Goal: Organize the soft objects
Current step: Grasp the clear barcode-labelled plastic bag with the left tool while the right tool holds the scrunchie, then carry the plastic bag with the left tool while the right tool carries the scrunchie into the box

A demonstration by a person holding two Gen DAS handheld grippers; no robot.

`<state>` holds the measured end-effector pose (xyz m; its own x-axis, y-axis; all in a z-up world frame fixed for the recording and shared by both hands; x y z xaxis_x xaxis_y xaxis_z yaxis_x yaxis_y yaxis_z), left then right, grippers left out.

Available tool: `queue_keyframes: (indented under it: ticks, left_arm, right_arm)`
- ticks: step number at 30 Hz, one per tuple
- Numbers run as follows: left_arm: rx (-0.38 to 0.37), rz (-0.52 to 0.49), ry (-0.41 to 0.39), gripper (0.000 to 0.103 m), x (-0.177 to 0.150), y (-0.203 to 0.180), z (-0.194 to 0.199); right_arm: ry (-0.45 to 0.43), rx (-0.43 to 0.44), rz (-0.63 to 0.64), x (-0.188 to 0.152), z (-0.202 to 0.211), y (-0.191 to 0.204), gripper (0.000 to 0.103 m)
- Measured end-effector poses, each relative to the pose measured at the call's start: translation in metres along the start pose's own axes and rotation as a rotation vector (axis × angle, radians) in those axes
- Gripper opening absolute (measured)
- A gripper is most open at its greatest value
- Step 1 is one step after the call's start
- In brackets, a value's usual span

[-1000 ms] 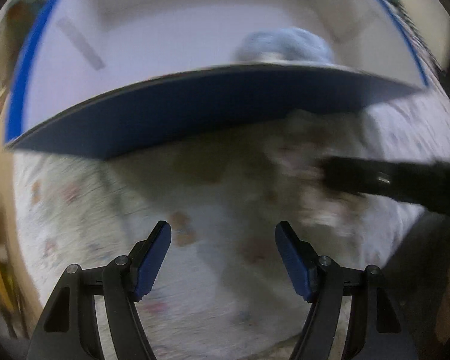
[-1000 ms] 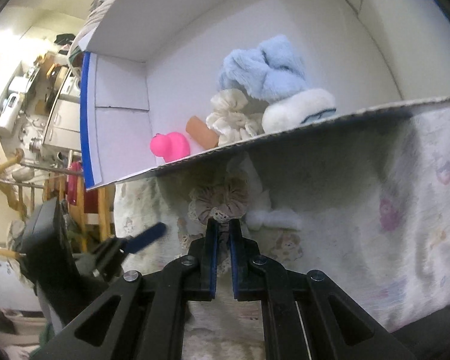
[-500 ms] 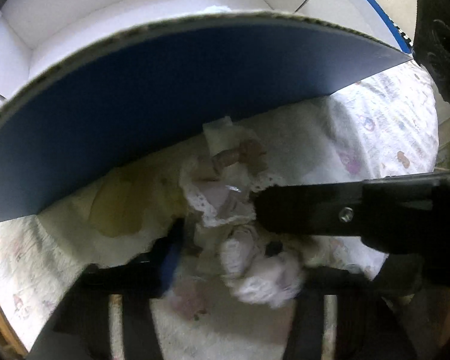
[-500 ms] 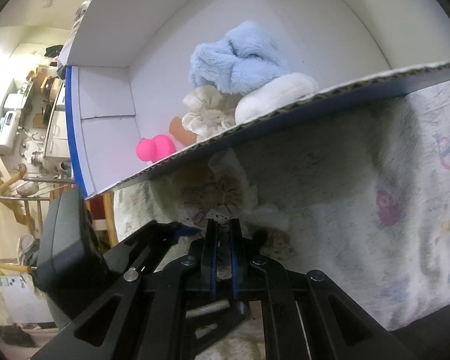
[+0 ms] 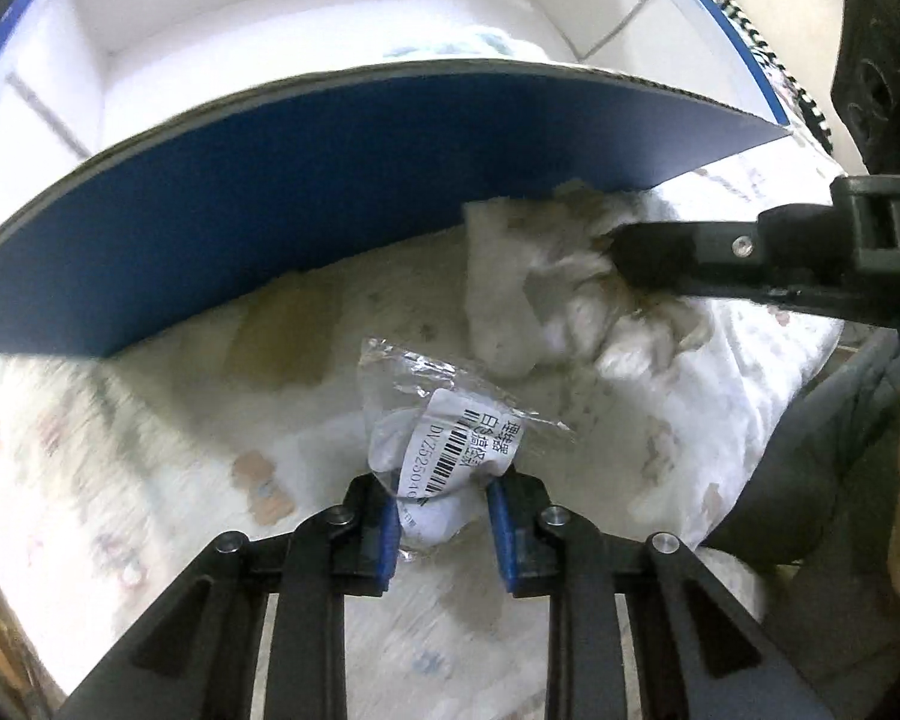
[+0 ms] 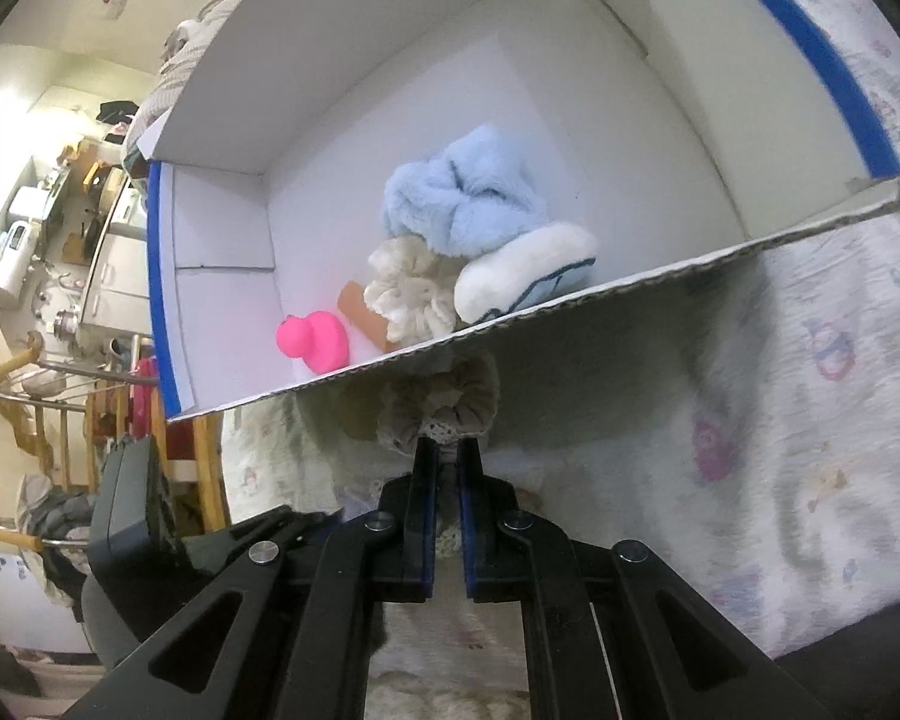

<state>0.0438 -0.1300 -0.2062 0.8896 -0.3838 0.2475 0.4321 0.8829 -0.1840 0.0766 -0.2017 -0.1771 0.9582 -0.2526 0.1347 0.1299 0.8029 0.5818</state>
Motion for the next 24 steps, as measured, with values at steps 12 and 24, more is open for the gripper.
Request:
queue_keyframes:
  ticks: [12, 24]
  left_arm:
    - [0.120, 0.190, -0.037, 0.022, -0.028, 0.050, 0.041]
    - [0.172, 0.346, -0.155, 0.022, -0.052, 0.080, 0.112]
  right_arm:
    - [-0.009, -0.007, 0.110, -0.012, 0.001, 0.027, 0.008]
    - [-0.067, 0.049, 0.178, -0.024, 0.037, 0.051, 0.008]
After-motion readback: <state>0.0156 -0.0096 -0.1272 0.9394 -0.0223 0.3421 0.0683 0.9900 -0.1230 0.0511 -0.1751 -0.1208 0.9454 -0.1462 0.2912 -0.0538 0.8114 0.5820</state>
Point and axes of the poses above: each gripper's, at about its wrist camera, not at the fingertips, and z roughly against the way its jaws point, y to its left, x to its top, the point moved 7 cm from there along -z, roughly the way its jaws point, and after that the axes turned 1 degree about y, right-handed, at the moved point
